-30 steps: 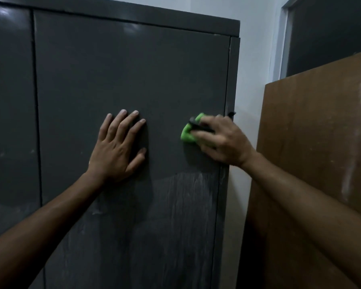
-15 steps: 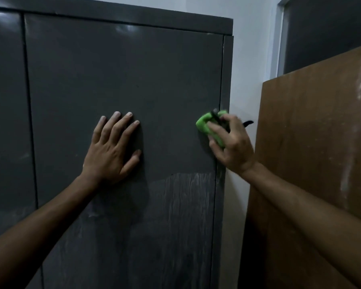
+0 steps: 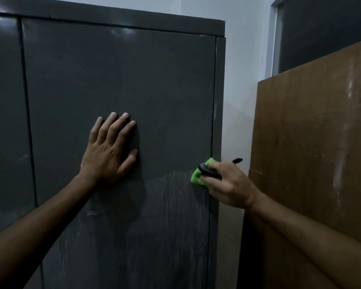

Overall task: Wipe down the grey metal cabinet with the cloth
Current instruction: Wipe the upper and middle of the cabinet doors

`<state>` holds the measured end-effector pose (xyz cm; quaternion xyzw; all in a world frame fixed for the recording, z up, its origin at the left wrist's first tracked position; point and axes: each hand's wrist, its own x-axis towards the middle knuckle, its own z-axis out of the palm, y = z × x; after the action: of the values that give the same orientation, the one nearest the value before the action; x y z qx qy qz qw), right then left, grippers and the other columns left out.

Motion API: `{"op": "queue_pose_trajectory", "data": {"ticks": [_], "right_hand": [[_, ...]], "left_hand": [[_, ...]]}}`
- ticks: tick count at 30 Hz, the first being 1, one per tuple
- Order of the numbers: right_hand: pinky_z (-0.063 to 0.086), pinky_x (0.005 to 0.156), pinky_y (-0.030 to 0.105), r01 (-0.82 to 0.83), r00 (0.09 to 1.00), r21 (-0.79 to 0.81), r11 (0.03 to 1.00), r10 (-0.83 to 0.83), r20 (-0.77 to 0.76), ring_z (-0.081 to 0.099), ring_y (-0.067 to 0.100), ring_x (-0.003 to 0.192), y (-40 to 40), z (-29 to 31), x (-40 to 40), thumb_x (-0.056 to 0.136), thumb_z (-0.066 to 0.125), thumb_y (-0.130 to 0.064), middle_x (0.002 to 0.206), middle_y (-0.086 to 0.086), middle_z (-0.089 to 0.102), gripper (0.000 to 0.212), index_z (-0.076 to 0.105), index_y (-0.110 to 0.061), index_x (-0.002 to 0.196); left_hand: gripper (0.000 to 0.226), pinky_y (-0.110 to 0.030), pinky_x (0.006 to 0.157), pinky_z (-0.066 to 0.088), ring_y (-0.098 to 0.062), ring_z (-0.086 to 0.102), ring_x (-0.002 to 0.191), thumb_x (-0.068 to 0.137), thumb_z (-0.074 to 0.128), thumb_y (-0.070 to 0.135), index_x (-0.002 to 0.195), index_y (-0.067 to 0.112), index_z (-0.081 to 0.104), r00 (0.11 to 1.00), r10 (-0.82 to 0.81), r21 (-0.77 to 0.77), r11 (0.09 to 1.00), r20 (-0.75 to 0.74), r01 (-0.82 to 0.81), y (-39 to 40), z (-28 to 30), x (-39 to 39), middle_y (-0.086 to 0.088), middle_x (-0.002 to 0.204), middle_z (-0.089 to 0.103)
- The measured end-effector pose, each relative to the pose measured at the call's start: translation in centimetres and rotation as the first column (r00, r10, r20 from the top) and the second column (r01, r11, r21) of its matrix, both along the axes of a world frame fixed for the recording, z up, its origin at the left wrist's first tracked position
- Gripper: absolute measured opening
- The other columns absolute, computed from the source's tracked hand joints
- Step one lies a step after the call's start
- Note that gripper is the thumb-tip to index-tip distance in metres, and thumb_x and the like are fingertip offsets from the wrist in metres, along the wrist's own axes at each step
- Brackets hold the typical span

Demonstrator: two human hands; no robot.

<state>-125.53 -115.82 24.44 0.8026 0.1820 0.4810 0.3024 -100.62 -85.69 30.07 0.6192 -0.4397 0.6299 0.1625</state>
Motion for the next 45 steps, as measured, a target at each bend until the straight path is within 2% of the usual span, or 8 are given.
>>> {"op": "queue_pose_trajectory", "data": {"ticks": [8, 12, 16, 22, 28, 34, 40, 45], "right_hand": [[0.056, 0.089, 0.044, -0.099, 0.936, 0.346, 0.933, -0.03, 0.349, 0.054, 0.032, 0.111, 1.4, 6.1, 1.9, 0.094, 0.066, -0.02, 0.128, 0.017, 0.048, 0.036, 0.062, -0.01, 0.128], [0.051, 0.07, 0.049, -0.015, 0.998, 0.043, 0.999, 0.012, 0.058, 0.061, 0.033, 0.091, 0.9, -3.2, 0.4, 0.095, 0.066, -0.021, 0.125, 0.022, 0.057, 0.029, 0.067, -0.013, 0.123], [0.047, 0.073, 0.044, 0.013, 1.0, -0.145, 0.989, -0.017, -0.026, 0.057, 0.031, 0.092, 0.3, 0.6, 0.0, 0.096, 0.062, -0.028, 0.127, 0.019, 0.056, 0.028, 0.066, -0.018, 0.121], [0.043, 0.08, 0.047, -0.045, 0.959, 0.289, 0.956, -0.041, 0.282, 0.053, 0.032, 0.103, 3.0, 1.4, 3.1, 0.093, 0.064, -0.024, 0.132, 0.014, 0.048, 0.04, 0.059, -0.024, 0.133], [0.043, 0.082, 0.041, -0.101, 0.972, -0.296, 0.95, 0.032, -0.231, 0.059, 0.025, 0.095, 2.5, -2.5, 1.6, 0.1, 0.054, -0.031, 0.131, 0.011, 0.051, 0.022, 0.064, -0.025, 0.118], [0.044, 0.077, 0.047, -0.085, 0.961, 0.3, 0.95, -0.001, 0.277, 0.055, 0.033, 0.097, 4.6, 2.0, 3.9, 0.09, 0.069, -0.025, 0.127, 0.015, 0.055, 0.041, 0.062, -0.025, 0.13], [0.045, 0.08, 0.038, -0.106, 0.957, -0.292, 0.951, 0.018, -0.29, 0.063, 0.023, 0.098, 4.9, -3.3, 2.6, 0.098, 0.059, -0.03, 0.127, 0.011, 0.065, 0.021, 0.072, -0.025, 0.113], [0.041, 0.076, 0.041, -0.06, 0.976, 0.29, 0.955, -0.004, 0.216, 0.057, 0.032, 0.097, 6.5, 2.2, 5.3, 0.09, 0.066, -0.027, 0.125, 0.016, 0.058, 0.038, 0.065, -0.022, 0.128]], "left_hand": [[0.078, -0.052, 0.132, 0.008, -0.035, 0.019, 0.16, 0.099, 0.041, 0.055, 0.162, 0.01, 0.034, 1.0, 0.001, 0.002, 1.0, -0.006, -0.001, 0.0, -0.1, 0.2, -0.015, 0.169, 0.03], [0.077, -0.051, 0.132, 0.006, -0.037, 0.019, 0.16, 0.099, 0.041, 0.055, 0.162, 0.009, 0.035, 1.0, 0.001, -0.002, 1.0, -0.007, -0.001, 0.0, 0.0, 0.0, -0.016, 0.169, 0.03], [0.077, -0.051, 0.132, 0.006, -0.038, 0.02, 0.159, 0.1, 0.04, 0.056, 0.162, 0.01, 0.034, 1.0, -0.002, -0.004, 1.0, -0.002, 0.002, 0.0, -0.1, 0.1, -0.016, 0.169, 0.03], [0.077, -0.05, 0.132, 0.006, -0.036, 0.019, 0.16, 0.1, 0.041, 0.055, 0.162, 0.01, 0.034, 1.0, 0.002, -0.007, 1.0, 0.003, -0.002, 0.1, -0.1, 0.2, -0.015, 0.169, 0.029], [0.077, -0.054, 0.131, 0.009, -0.037, 0.02, 0.16, 0.1, 0.041, 0.055, 0.162, 0.01, 0.034, 1.0, 0.006, -0.005, 1.0, -0.007, -0.006, 0.0, -0.1, 0.0, -0.016, 0.169, 0.03], [0.076, -0.055, 0.131, 0.011, -0.037, 0.021, 0.159, 0.101, 0.04, 0.055, 0.161, 0.009, 0.035, 1.0, 0.009, -0.011, 1.0, 0.01, -0.008, 0.1, -0.2, 0.2, -0.016, 0.168, 0.031], [0.076, -0.055, 0.131, 0.012, -0.037, 0.021, 0.159, 0.099, 0.043, 0.053, 0.162, 0.01, 0.035, 1.0, 0.009, -0.006, 1.0, 0.002, -0.009, 0.1, -0.1, 0.0, -0.016, 0.169, 0.031], [0.077, -0.055, 0.131, 0.012, -0.037, 0.021, 0.159, 0.1, 0.042, 0.055, 0.162, 0.01, 0.035, 1.0, 0.017, -0.007, 1.0, -0.002, -0.017, 0.2, -0.2, 0.2, -0.016, 0.169, 0.03]]}}
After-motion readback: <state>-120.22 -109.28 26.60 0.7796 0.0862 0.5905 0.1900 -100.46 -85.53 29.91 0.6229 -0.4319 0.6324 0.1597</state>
